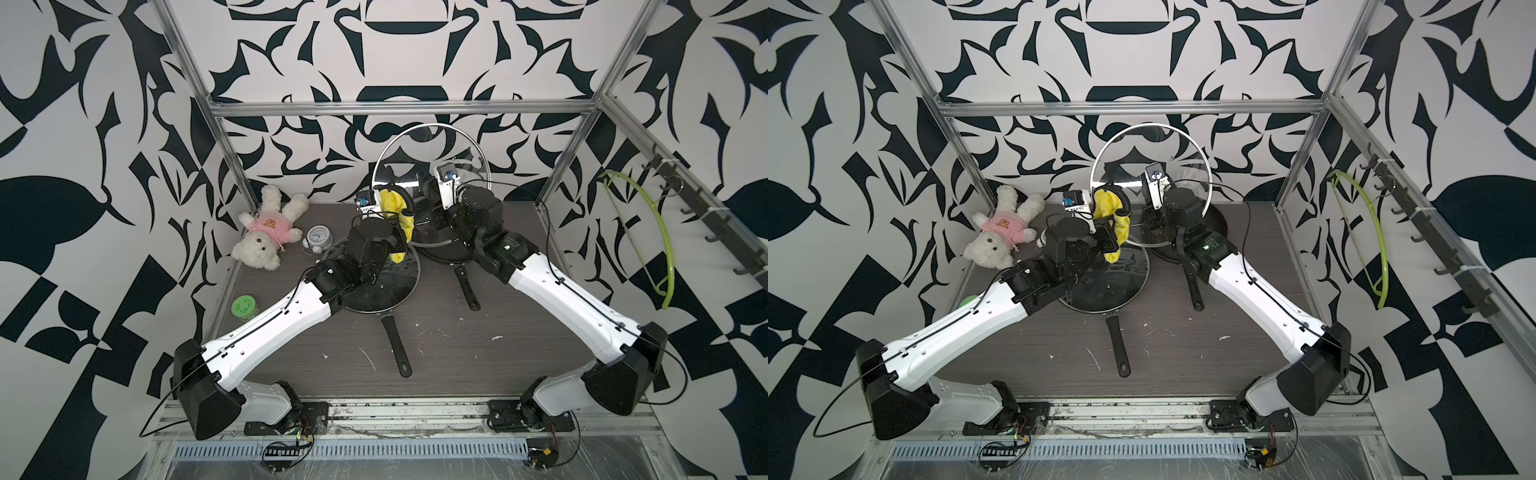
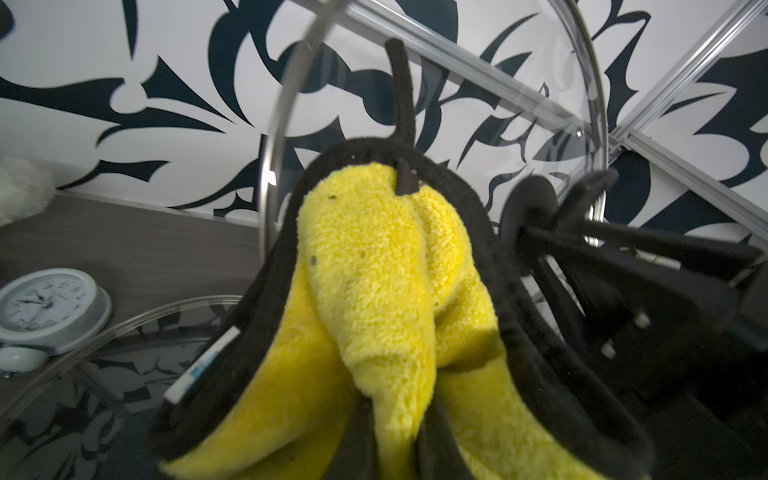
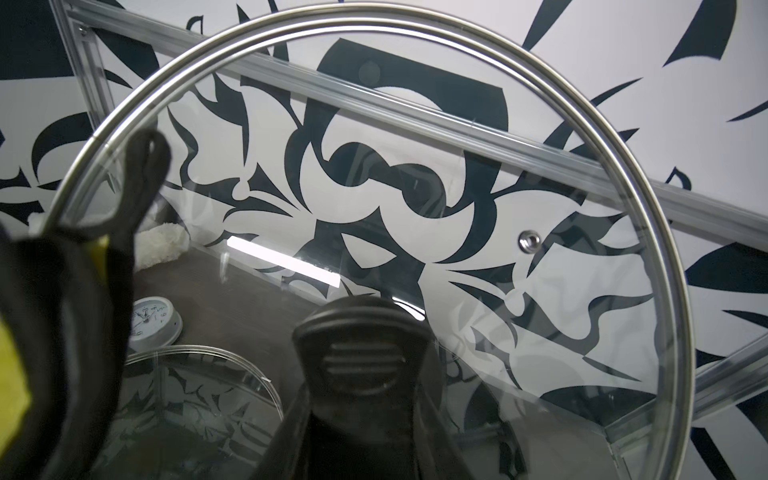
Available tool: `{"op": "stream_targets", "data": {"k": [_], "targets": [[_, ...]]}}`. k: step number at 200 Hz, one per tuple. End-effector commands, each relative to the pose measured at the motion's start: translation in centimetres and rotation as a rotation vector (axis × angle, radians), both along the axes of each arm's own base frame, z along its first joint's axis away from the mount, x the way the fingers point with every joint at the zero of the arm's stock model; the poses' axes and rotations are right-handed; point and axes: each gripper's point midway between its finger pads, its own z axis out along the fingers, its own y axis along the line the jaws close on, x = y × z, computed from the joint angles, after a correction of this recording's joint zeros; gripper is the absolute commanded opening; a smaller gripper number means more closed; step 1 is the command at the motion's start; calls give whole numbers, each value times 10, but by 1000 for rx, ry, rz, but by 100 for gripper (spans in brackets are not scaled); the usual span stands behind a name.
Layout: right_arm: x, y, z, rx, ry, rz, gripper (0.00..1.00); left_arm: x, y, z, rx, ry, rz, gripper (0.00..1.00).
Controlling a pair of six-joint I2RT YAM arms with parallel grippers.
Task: Wipe the pot lid with a cloth
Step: Wipe the pot lid.
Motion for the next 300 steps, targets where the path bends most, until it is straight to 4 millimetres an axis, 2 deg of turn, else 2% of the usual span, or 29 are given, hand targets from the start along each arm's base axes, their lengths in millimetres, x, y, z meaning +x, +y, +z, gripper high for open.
{"op": "stream_targets", "data": {"k": [1,22,40,66,86,113,138,192,219,247,266,300], "targets": [[-22,-13,132,300,-300,36,0,0,-22,-8,-34,19,-48,0],[-18,-8,133,311,-296,50,0,0,-38,-19,-28,48,-89,0],[-18,-8,135,313,-298,54,0,1,-42,-24,-7,57,-97,0],[-21,-8,132,298,-296,68,0,5,-28,-17,30,24,-41,0],[-23,-7,125,272,-287,88,0,7,-16,-4,67,-17,-9,0],[-32,5,113,223,-270,172,0,14,0,13,90,-55,15,0],[-39,12,105,182,-269,225,0,20,3,27,139,-92,11,0],[-58,26,94,19,-347,347,0,39,18,37,206,-94,51,0],[-70,35,81,-87,-384,419,0,47,27,45,234,-104,47,0],[-84,47,66,-207,-403,507,0,40,0,46,351,-164,-215,0],[-92,56,57,-274,-411,554,0,37,-11,46,430,-176,-314,0],[-101,74,50,-332,-426,609,0,29,-36,25,553,-140,-524,0]]}}
